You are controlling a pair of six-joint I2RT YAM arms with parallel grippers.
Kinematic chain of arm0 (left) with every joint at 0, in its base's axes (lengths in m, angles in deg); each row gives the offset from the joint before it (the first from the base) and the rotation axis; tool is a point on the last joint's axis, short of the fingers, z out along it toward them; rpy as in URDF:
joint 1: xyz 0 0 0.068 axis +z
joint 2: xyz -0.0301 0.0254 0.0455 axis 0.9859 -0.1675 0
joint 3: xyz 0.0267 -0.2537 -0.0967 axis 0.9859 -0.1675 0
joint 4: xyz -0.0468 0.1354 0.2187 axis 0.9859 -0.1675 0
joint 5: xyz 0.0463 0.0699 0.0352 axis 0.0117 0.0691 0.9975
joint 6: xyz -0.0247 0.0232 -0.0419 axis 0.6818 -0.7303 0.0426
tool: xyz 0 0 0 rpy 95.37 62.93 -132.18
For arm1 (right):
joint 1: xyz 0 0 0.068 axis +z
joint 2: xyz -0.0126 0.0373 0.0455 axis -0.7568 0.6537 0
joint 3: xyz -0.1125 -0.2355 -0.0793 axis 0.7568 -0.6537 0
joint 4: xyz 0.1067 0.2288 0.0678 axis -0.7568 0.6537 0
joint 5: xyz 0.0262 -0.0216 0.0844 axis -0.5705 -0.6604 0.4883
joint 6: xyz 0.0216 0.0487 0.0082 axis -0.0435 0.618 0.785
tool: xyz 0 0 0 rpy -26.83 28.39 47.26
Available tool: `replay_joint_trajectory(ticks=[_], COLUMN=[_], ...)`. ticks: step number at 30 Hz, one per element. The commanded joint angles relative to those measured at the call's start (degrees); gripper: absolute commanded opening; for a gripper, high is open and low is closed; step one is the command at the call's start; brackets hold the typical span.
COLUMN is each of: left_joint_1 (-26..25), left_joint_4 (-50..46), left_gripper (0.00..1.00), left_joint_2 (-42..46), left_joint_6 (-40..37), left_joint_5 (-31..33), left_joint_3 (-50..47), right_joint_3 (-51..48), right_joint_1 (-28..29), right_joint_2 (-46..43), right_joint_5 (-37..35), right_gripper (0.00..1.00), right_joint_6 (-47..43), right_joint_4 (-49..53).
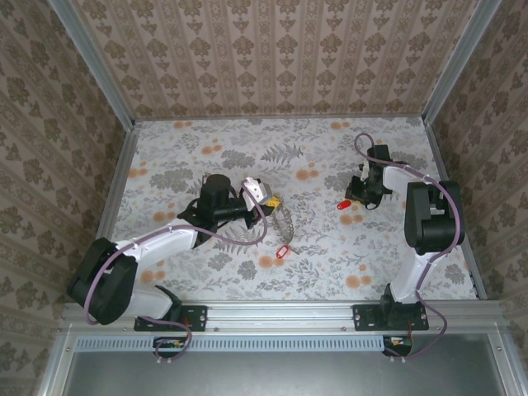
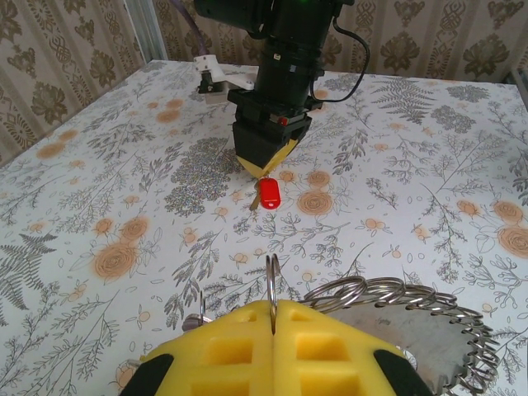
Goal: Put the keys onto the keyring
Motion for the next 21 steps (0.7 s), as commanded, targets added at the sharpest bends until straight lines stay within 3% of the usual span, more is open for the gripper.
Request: replay_joint_trajectory(ticks=[1,10,21], left_joint_1=[-0.28,-0.61,-0.77], left_joint_4=[1.63,1.25,0.85], left_gripper=[0.00,0.00,0.00], left_joint_2=[-0.11,0.04,0.50], left_joint_6=[0.73,0.66,0.42], left_joint_5=[-1.58,-1.44,-1.10], left_joint_3=[2.65,2.74,2.54], right_joint_3=[1.04,0.53,0.58], right_joint_1=[0.00,-0.05,-0.02], right_joint_2=[1.43,1.06,0.16], right_joint_5=[1.50,0.47,-0.20], right_gripper=[0.19,0.14,0.16], right_joint_6=[0.41,-0.55,-0.74], right_joint_4=[-0.29,0.17,0.22])
